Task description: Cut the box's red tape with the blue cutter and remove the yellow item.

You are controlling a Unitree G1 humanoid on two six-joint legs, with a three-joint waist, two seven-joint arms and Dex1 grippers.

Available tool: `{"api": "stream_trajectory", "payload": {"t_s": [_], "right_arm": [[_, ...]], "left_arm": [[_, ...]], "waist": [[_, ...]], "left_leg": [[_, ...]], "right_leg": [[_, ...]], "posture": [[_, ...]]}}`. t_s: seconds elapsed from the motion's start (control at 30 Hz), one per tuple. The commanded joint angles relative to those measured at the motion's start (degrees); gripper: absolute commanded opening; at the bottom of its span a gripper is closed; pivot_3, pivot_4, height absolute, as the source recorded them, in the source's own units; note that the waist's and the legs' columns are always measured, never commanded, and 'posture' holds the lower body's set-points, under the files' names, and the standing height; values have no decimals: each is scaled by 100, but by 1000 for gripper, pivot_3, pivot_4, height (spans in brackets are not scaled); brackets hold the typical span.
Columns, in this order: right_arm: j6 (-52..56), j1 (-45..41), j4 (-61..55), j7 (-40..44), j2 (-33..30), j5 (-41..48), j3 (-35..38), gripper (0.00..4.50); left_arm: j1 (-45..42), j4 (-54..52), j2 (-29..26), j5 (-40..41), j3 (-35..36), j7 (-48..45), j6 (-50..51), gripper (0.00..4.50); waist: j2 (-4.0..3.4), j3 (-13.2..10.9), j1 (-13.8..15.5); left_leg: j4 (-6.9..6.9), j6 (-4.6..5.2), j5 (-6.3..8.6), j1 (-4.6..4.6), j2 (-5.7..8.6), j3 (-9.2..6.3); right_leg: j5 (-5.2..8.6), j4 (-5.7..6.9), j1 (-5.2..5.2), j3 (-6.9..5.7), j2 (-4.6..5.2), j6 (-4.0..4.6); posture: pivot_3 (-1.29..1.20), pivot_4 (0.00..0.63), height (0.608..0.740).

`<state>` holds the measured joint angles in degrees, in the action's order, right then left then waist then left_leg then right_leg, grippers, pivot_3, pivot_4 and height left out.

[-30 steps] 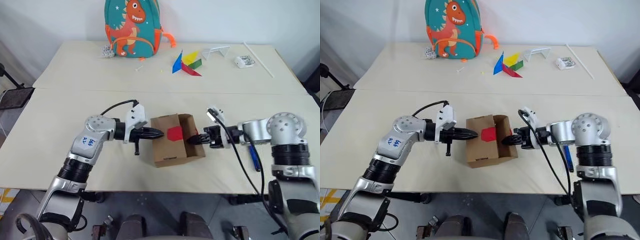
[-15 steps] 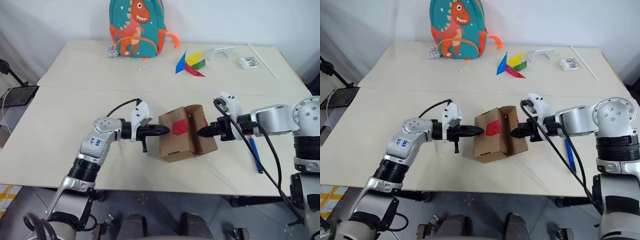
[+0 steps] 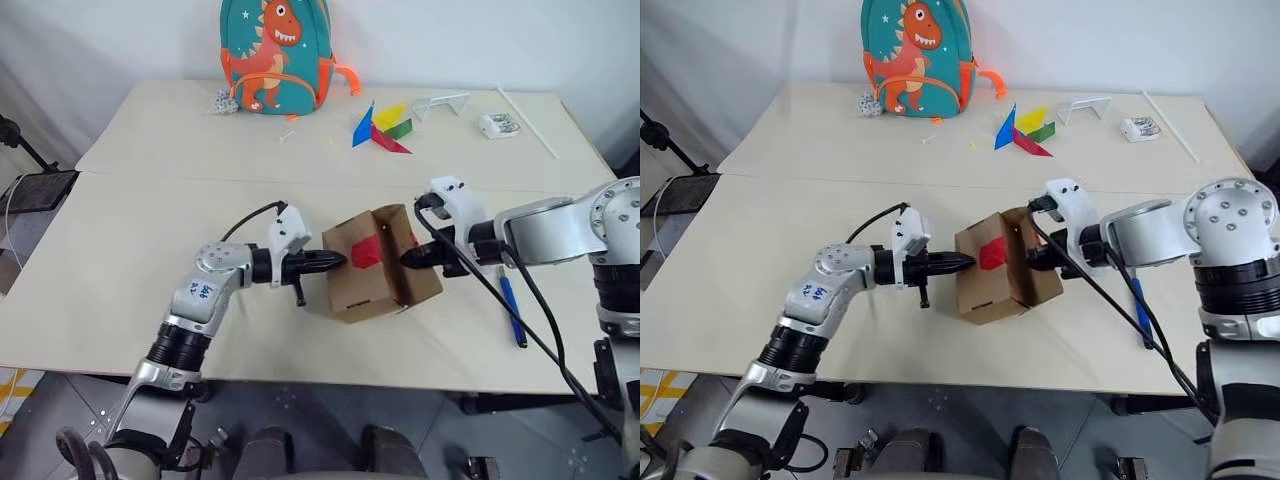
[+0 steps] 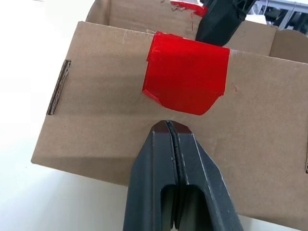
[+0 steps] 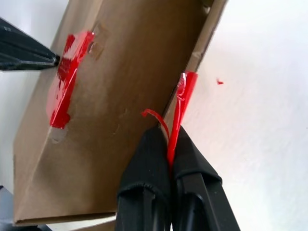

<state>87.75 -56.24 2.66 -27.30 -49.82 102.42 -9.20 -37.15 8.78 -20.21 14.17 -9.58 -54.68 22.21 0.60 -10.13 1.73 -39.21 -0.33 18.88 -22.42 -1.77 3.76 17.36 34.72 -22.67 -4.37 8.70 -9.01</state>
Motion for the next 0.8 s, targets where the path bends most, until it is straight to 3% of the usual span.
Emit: {"api": "stream_trajectory", "payload": {"t_s": [0.03, 0.17, 0.33, 0.8], "right_arm": [[-614, -249, -388, -164, -426, 930, 34, 22], [-824, -21, -179, 388, -828, 1058, 396, 22], [-893, 78, -287, 658, -1016, 1058, 297, 22], [-1175, 381, -197, -37, -877, 1058, -25, 22]], "left_arm": [[228, 400, 64, -265, -414, 1, 172, 0], [88, 678, 29, -310, -391, -70, 75, 0], [30, 796, 67, -371, -379, -83, -4, 0], [64, 412, 107, 9, -36, -214, 237, 0]], "waist": [[0, 0, 4], [1, -1, 26], [5, -3, 5], [5, -3, -27]], "left_leg": [[0, 1, 1, -1, 0, 0], [0, 8, 5, -1, 1, 0], [1, 11, 6, -21, -2, 1], [-8, 7, 4, -73, -2, 6]], "right_leg": [[0, -2, 0, 0, 0, 0], [0, -10, 5, -1, 0, 0], [-2, -16, -13, -7, -1, -2], [-4, -5, -72, -8, -1, -4]], "posture": [[0, 150, 740], [0, 150, 740], [0, 150, 740], [0, 150, 740]]}}
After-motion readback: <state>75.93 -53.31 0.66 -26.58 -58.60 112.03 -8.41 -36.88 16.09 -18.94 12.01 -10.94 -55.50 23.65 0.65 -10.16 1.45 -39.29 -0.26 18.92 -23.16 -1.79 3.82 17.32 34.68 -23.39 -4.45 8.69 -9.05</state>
